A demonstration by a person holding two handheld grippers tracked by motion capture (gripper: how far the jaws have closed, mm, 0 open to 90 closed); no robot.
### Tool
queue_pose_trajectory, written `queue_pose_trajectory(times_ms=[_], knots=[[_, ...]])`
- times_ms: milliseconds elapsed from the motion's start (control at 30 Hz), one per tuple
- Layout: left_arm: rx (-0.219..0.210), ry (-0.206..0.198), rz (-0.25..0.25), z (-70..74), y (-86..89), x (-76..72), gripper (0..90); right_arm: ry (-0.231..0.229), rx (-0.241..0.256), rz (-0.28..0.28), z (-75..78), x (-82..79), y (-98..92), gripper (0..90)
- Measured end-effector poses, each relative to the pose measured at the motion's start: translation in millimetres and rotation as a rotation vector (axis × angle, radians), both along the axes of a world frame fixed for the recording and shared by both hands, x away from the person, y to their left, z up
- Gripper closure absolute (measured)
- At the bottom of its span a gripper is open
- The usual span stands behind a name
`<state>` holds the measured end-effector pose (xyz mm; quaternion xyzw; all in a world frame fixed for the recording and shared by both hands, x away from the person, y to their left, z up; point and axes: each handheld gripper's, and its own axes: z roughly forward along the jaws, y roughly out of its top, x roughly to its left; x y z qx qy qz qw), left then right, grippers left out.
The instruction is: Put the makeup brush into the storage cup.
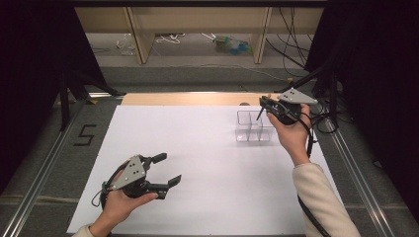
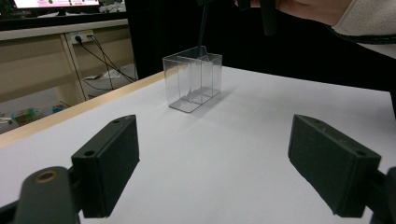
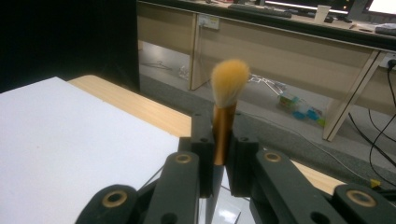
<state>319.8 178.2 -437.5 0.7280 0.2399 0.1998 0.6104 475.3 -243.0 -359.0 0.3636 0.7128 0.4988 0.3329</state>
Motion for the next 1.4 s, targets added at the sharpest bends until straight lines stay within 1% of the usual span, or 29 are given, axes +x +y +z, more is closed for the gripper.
queue_pose_trajectory(times_ms=[33, 67, 233, 333, 367, 433, 467, 500, 633, 700, 733, 833, 867, 1000, 1033, 1100, 1133, 1200, 1233, 1267, 1333, 1367, 1400], knots=[[-0.001, 0.002, 0.001, -0.2, -0.1, -0.1, 16.4, 0.001, -0.003, -0.003, -0.3, 0.3, 0.2, 84.0], [-0.001, 0.002, 0.000, -0.2, -0.2, 0.0, 16.4, 0.015, 0.004, -0.001, -0.8, -0.2, 0.7, 84.0], [-0.001, 0.003, 0.001, -0.2, -0.2, -0.1, 16.4, 0.007, -0.003, 0.000, -2.4, 1.9, 0.0, 84.0], [-0.001, 0.000, 0.000, -0.1, -0.2, -0.1, 16.4, 0.010, -0.006, -0.008, -3.3, 2.1, 0.7, 84.0], [-0.002, 0.002, 0.001, -0.1, -0.3, -0.2, 16.4, 0.018, -0.010, 0.002, -3.4, 2.3, 0.7, 84.0], [-0.001, 0.002, 0.001, -0.1, -0.2, -0.2, 16.4, 0.020, -0.011, -0.001, -4.2, 2.7, 1.6, 84.0], [-0.001, 0.002, 0.001, -0.1, -0.2, -0.2, 16.4, 0.028, -0.012, -0.003, -4.4, 2.4, 1.9, 84.0], [-0.001, 0.001, 0.001, -0.1, -0.1, -0.1, 16.4, 0.018, -0.011, -0.004, -4.9, 3.2, 1.9, 84.0], [-0.002, 0.002, 0.001, -0.2, -0.1, -0.1, 16.4, 0.029, -0.007, -0.007, -5.5, 3.6, 1.6, 84.0], [-0.001, 0.000, 0.000, -0.1, -0.1, -0.1, 16.4, 0.017, -0.012, -0.013, -6.0, 4.4, 1.1, 84.0], [-0.001, -0.001, -0.001, 0.0, 0.0, 0.0, 16.4, 0.026, -0.016, -0.008, -5.7, 4.2, 0.7, 84.0], [-0.001, 0.000, 0.000, 0.0, 0.0, -0.1, 16.4, 0.020, -0.010, -0.006, -7.0, 5.3, 1.2, 84.0], [0.000, 0.000, -0.001, 0.0, 0.0, -0.1, 16.4, 0.026, -0.015, -0.009, -7.0, 5.0, 1.1, 84.0], [0.000, -0.001, -0.001, 0.0, 0.0, -0.1, 16.4, 0.026, -0.015, -0.010, -7.6, 5.6, 1.3, 84.0], [0.000, -0.001, -0.001, 0.0, 0.0, -0.1, 16.4, 0.035, -0.009, -0.015, -7.8, 5.1, 1.9, 84.0], [0.000, 0.000, 0.000, -0.1, 0.0, -0.1, 16.4, 0.038, -0.011, -0.008, -8.3, 5.4, 1.7, 84.0], [0.000, -0.001, -0.001, 0.0, 0.0, 0.0, 16.4, 0.032, -0.021, -0.009, -8.4, 5.9, 1.3, 84.0], [0.000, -0.001, -0.001, 0.0, 0.0, 0.0, 16.4, 0.043, -0.015, -0.009, -9.3, 5.8, 2.2, 84.0], [0.000, -0.001, 0.000, 0.0, 0.0, -0.1, 16.4, 0.044, -0.016, -0.009, -9.7, 6.1, 2.2, 84.0], [0.000, -0.001, 0.000, 0.0, 0.2, -0.1, 16.4, 0.030, -0.019, -0.012, -10.1, 6.8, 2.0, 84.0], [-0.007, -0.003, -0.003, -0.4, -0.1, 0.4, 16.4, 0.035, -0.019, -0.013, -10.4, 6.6, 1.9, 84.0], [0.001, 0.000, 0.000, 0.0, 0.2, -0.1, 16.4, 0.034, -0.019, -0.016, -10.7, 6.7, 1.8, 84.0], [0.000, -0.001, -0.001, 0.0, 0.0, -0.1, 16.4, 0.035, -0.019, -0.016, -10.9, 6.9, 1.8, 84.0]])
